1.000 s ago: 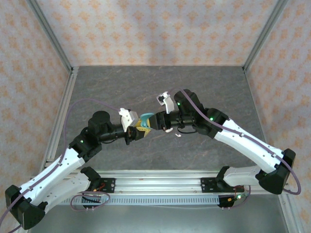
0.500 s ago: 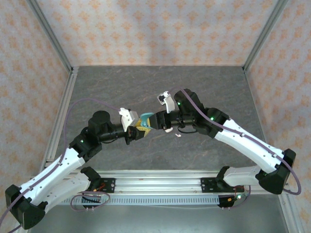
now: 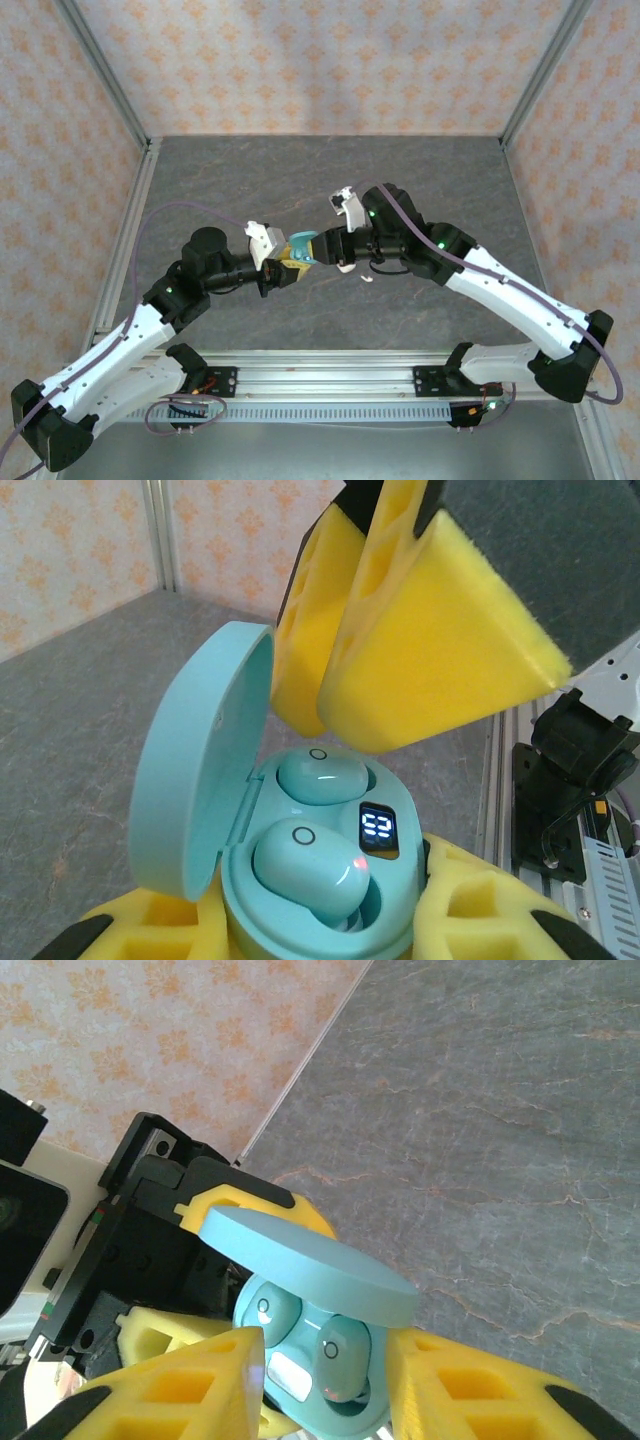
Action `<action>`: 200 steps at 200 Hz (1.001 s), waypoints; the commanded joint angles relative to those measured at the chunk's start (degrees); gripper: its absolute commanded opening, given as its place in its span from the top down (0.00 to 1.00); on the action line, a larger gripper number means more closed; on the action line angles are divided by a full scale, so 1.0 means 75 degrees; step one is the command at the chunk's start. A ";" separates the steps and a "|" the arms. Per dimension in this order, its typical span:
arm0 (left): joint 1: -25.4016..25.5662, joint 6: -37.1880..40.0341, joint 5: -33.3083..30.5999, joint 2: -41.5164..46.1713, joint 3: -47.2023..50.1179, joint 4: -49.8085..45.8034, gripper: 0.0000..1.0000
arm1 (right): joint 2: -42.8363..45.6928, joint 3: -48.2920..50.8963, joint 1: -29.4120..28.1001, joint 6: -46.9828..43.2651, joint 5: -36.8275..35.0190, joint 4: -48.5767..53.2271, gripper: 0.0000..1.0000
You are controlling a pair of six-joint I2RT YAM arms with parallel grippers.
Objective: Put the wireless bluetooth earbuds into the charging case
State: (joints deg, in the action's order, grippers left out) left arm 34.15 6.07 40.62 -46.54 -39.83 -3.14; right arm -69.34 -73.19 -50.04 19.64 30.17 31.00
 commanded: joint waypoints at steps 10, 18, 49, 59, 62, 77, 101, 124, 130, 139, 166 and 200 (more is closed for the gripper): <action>0.0088 0.0188 0.0174 0.0144 -0.0326 0.0280 0.84 | 0.0401 -0.0214 0.0031 -0.0078 -0.0254 0.0257 0.64; 0.0090 0.0198 0.0169 0.0158 -0.0326 0.0264 0.84 | 0.0458 -0.0242 0.0028 -0.0097 -0.0296 0.0294 0.64; 0.0097 0.0244 0.0173 0.0237 -0.0360 0.0187 0.84 | 0.0802 -0.0372 0.0034 -0.0140 -0.0859 0.0548 0.62; 0.0090 0.0224 0.0212 0.0245 -0.0374 0.0185 0.84 | 0.0865 -0.0477 0.0028 -0.0161 -0.1107 0.0704 0.62; 0.0093 0.0218 0.0228 0.0252 -0.0393 0.0193 0.84 | 0.0875 -0.0499 0.0028 -0.0164 -0.1183 0.0756 0.62; 0.0090 0.0193 0.0301 0.0235 -0.0438 0.0196 0.83 | 0.0878 -0.0645 0.0045 -0.0170 -0.1490 0.0974 0.61; 0.0093 0.0073 0.0268 0.0276 -0.0513 0.0222 0.79 | 0.0810 -0.0735 0.0192 -0.0032 -0.1877 0.1126 0.58; 0.0092 0.0040 0.0302 0.0265 -0.0644 0.0080 0.78 | 0.0709 -0.0653 0.0585 0.0374 -0.1563 0.0901 0.53; 0.0088 0.0027 0.0354 0.0247 -0.0667 0.0054 0.78 | 0.0692 -0.0611 0.0695 0.0488 -0.1343 0.0758 0.52; 0.0087 0.0006 0.0455 0.0209 -0.0704 0.0024 0.77 | 0.0662 -0.0519 0.0823 0.0661 -0.1038 0.0497 0.50; 0.0088 -0.0059 0.0688 0.0074 -0.0826 0.0008 0.77 | 0.0504 -0.0384 0.1012 0.1040 -0.0254 -0.0269 0.45; 0.0093 -0.0055 0.0769 0.0013 -0.0917 0.0071 0.76 | 0.0244 -0.0367 0.1018 0.1188 0.0339 -0.0683 0.44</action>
State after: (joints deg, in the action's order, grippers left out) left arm 34.15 5.98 44.36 -46.28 -44.31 -3.55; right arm -66.78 -76.82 -42.63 26.48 27.44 30.96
